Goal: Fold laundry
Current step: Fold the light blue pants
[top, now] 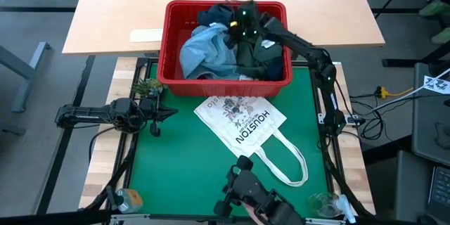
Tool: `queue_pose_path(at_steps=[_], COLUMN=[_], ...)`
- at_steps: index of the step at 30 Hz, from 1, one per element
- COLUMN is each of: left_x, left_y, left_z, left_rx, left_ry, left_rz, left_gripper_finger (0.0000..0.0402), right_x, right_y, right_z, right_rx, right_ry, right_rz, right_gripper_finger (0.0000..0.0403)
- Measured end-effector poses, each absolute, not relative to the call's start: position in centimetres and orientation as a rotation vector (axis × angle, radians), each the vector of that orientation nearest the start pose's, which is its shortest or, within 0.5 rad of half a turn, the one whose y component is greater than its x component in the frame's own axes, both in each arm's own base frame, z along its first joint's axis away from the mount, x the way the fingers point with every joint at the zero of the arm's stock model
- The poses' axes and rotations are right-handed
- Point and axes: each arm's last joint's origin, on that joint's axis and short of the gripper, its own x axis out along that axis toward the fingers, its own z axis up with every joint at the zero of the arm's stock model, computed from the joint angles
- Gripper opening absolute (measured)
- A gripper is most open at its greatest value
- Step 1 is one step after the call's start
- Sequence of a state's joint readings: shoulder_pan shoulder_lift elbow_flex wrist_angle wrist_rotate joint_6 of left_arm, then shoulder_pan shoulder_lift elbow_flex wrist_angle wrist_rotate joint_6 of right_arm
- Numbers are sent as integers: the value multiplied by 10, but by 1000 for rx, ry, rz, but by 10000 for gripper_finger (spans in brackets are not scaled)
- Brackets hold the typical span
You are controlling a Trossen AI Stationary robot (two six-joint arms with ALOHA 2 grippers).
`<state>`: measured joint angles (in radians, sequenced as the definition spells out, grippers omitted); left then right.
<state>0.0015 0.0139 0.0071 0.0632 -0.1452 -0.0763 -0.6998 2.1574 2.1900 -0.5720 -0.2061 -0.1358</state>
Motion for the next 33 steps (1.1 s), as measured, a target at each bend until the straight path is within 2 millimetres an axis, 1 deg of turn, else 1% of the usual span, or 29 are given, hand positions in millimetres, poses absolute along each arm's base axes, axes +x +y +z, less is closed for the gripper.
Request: queue_pose_path(at_steps=[4, 6, 9, 12, 16, 20, 24, 28, 33], left_x=[96, 93, 88, 86, 86, 85, 83, 85, 92], left_y=[4, 4, 4, 4, 4, 4, 5, 6, 7], left_z=[186, 195, 207, 212, 213, 213, 217, 220, 242], left_rx=[-92, -98, -107, -109, -115, -154, -158, -112, -8], left_ry=[-218, -321, -449, -509, -515, -520, -573, -574, -531], left_rz=[138, 133, 126, 118, 117, 108, 116, 175, 258], left_gripper_finger=[0, 0, 4, 22, 61, 105, 138, 153, 156], right_x=[374, 371, 365, 362, 360, 358, 355, 355, 355], right_y=[-306, -302, -298, -293, -290, -285, -282, -281, -281], right_z=[385, 402, 422, 438, 451, 464, 472, 473, 473], right_rx=[71, 37, 35, 41, 36, 64, 49, 46, 46], right_ry=[424, 355, 243, 162, 70, -14, -64, -68, -67], right_rz=[-413, -415, -409, -375, -307, -237, -207, -206, -207], right_gripper_finger=[8, 9, 14, 11, 8, 13, 9, 8, 13])
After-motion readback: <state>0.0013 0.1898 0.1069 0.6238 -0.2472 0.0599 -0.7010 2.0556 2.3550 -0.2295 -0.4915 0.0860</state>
